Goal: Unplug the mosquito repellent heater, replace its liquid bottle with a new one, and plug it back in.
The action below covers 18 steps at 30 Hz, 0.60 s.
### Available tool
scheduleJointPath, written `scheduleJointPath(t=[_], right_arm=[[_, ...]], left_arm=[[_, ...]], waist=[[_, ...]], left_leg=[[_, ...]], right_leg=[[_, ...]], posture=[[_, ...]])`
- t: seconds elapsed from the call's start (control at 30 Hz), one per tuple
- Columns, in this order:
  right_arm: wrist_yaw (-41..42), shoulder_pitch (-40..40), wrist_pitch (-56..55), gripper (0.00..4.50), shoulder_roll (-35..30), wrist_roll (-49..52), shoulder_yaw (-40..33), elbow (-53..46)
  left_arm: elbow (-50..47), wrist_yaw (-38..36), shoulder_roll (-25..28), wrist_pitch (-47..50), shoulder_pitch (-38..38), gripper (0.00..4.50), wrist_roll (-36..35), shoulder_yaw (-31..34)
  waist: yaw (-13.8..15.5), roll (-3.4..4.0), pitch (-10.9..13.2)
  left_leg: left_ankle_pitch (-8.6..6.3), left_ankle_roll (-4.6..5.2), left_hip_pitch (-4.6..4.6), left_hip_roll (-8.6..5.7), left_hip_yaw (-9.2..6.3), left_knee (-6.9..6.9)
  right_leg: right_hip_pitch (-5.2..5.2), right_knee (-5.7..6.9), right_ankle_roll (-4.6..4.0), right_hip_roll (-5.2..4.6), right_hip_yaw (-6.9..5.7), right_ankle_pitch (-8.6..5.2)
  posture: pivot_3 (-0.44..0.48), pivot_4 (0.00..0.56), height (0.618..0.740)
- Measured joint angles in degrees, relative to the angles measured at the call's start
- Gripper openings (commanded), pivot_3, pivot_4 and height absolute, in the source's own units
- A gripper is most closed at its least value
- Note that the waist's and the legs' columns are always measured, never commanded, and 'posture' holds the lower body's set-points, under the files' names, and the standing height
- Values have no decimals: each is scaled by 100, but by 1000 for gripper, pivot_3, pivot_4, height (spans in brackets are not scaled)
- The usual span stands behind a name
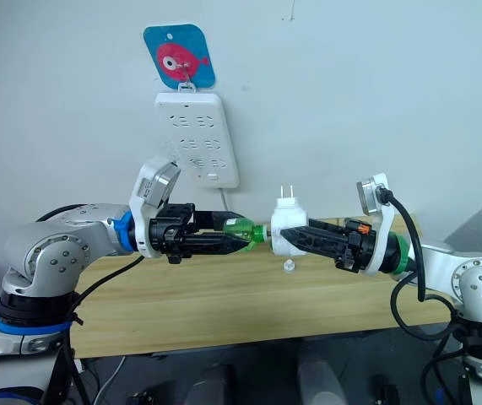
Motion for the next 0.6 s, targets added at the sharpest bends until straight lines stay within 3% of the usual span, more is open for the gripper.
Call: scheduleJointPath(t=[0.6], right_arm=[[-63,-8,4,2980,-33,-5,21,-108]], left_arm=[[-18,-87,44,-7,40,2321,43,28]], waist=[[2,0,0]], left_leg=[[0,0,1,0,0,0]], right_leg=[[0,0,0,0,0,0]], posture=[[-101,160,725]])
